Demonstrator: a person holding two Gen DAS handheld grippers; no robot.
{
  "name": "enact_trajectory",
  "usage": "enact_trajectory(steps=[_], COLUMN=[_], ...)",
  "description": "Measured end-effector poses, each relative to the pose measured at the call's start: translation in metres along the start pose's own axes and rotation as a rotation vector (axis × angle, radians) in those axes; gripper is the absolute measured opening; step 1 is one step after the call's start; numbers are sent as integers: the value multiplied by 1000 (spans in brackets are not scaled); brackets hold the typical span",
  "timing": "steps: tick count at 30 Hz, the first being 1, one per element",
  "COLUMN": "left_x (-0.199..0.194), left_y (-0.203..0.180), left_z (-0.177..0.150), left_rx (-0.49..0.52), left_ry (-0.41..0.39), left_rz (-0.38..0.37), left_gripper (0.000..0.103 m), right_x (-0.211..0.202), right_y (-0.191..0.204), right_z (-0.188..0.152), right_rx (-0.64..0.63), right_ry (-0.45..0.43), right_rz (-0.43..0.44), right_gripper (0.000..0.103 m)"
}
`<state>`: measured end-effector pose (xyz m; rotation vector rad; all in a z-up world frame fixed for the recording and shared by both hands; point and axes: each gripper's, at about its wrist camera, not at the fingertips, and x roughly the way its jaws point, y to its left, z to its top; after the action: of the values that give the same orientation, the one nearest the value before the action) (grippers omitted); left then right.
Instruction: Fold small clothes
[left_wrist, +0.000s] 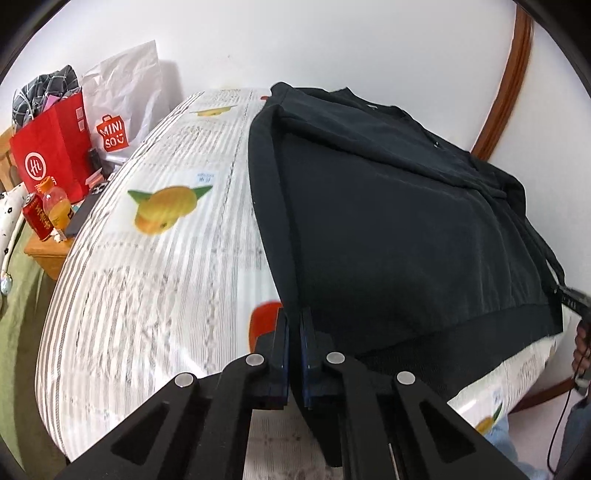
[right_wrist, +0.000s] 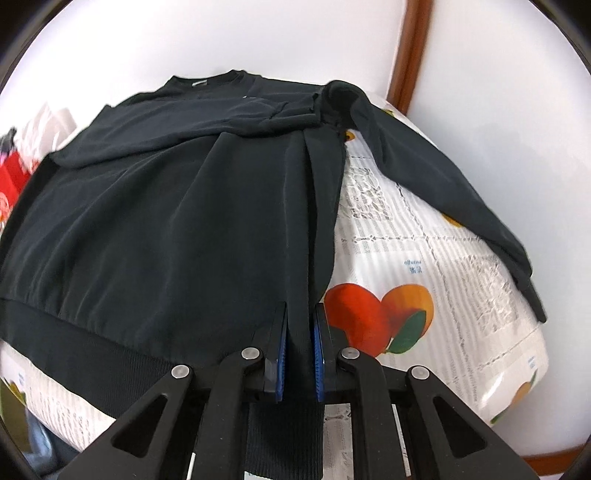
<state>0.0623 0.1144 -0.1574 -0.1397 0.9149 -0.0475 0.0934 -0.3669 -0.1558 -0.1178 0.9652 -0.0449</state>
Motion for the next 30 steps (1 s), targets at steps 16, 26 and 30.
enact_trajectory(steps=[16, 26, 30], left_x=[5, 45, 67], left_y=[3, -1, 7], left_z=[77, 146, 157], left_rx=[7, 72, 84], left_ry=[-48, -93, -73], left_rz=[85, 145, 152], left_gripper=[36, 50, 49], right_x=[-14, 69, 106], right_y=[64, 202, 262], right_z=[142, 281, 318], right_rx=[-127, -202, -277], right_ry=[-198, -187, -159], right_rz=[70, 292, 364], right_gripper=[49, 42, 46])
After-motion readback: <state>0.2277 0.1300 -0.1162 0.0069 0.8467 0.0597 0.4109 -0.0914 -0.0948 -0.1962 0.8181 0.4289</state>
